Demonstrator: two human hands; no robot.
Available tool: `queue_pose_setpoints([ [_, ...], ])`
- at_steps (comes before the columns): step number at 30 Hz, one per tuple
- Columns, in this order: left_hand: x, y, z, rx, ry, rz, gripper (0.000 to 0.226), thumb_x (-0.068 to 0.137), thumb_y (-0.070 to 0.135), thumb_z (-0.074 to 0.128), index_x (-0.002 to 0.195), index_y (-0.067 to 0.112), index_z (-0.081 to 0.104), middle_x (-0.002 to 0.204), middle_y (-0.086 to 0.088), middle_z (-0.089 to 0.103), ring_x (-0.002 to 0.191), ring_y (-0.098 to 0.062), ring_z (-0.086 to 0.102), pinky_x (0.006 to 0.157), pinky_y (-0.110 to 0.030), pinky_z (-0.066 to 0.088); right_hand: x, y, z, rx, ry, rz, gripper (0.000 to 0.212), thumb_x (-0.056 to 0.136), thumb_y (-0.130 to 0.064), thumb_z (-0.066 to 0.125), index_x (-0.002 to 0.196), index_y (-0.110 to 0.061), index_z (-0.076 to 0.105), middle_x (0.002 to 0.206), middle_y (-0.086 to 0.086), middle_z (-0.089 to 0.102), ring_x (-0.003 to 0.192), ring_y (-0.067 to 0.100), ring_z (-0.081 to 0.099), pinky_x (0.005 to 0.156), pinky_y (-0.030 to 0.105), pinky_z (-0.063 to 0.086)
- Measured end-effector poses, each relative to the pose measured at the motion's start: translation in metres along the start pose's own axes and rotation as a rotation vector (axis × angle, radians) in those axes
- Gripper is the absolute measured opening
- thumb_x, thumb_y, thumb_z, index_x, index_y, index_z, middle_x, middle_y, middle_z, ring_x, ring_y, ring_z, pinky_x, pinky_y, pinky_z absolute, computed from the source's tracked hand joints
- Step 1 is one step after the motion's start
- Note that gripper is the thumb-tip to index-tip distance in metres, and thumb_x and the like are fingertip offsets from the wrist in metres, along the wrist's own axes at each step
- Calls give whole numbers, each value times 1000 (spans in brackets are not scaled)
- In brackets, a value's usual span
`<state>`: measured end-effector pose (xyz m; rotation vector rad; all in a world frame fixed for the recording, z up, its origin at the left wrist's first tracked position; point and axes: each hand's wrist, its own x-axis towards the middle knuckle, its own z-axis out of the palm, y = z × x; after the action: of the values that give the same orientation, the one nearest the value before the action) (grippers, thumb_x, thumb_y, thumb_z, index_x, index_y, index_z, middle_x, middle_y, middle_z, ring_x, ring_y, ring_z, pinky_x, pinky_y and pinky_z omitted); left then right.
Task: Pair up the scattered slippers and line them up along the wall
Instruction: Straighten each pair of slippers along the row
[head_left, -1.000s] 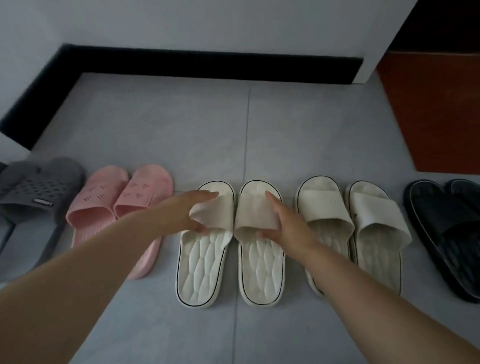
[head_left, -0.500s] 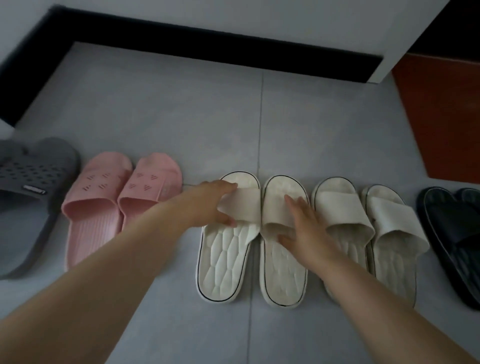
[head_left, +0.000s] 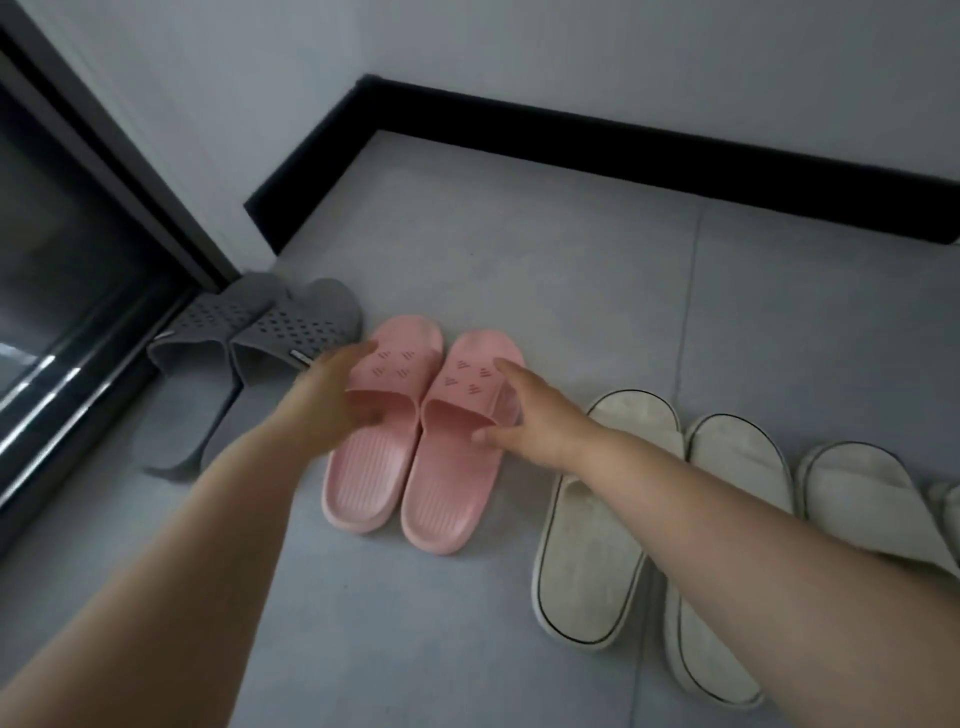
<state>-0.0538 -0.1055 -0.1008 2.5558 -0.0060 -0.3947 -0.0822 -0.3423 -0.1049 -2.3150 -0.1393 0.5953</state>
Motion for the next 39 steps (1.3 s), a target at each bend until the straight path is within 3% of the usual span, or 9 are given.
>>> queue_pose_setpoints([
  [7,15,-18,21,-136,53,-60,73,68,32,78,133,21,47,144,-6,42,130,-23,42,100,-23,30,29,8,3,-94,-29,83,100,73,-35,74,148,-20,9,155,5,20,140,21,28,112,29,24],
  [16,20,-15,35,-125,96,-43,64,72,43,70,130,30,48,141,-4,40,126,-30,44,109,-40,33,15,17,7,-36,72,88,92,76,-30,73,147,-18,16,152,7,27,136,20,33,107,26,27],
  [20,14,-14,31,-163,95,18,65,73,40,70,132,24,47,140,-5,44,125,-26,45,107,-32,33,12,5,12,-264,75,142,98,75,-43,69,148,-25,6,158,8,4,142,32,16,114,39,21],
  [22,10,-21,18,-187,195,21,57,74,36,70,127,23,52,129,-2,54,113,-20,55,92,-27,40,16,-14,19,-371,84,103,97,74,-49,66,147,-29,4,157,7,-7,143,35,3,116,45,15],
  [25,1,-47,-12,-323,566,-112,32,78,30,67,108,22,61,99,6,63,90,-15,60,77,-25,41,30,-53,36,-454,21,-118,87,76,-45,62,146,-34,9,158,8,-7,143,36,-3,118,46,6],
  [27,-2,-71,-27,-395,724,-277,27,81,30,64,105,17,59,97,2,62,93,-22,61,76,-29,42,42,-81,54,-480,-55,-239,85,78,-42,60,146,-36,9,158,8,-5,143,34,-3,117,45,2],
  [30,4,-94,-31,-476,600,-515,55,81,37,63,124,10,43,127,-11,54,116,-31,51,91,-35,40,61,-114,81,-511,-97,-302,83,85,-42,53,147,-32,0,158,7,-3,143,34,0,117,46,2],
  [33,14,-94,-29,-655,488,-405,64,81,33,65,133,10,35,139,-10,46,125,-28,45,93,-29,35,80,-134,95,-522,-126,-283,83,88,-45,49,147,-29,-7,159,4,-3,143,36,2,118,46,5],
  [39,19,-92,-28,-740,428,-313,68,79,27,67,135,15,33,138,-8,50,125,-25,49,103,-46,43,88,-133,93,-528,-180,-249,86,88,-44,49,146,-25,-11,159,-1,0,144,29,13,116,47,7],
])
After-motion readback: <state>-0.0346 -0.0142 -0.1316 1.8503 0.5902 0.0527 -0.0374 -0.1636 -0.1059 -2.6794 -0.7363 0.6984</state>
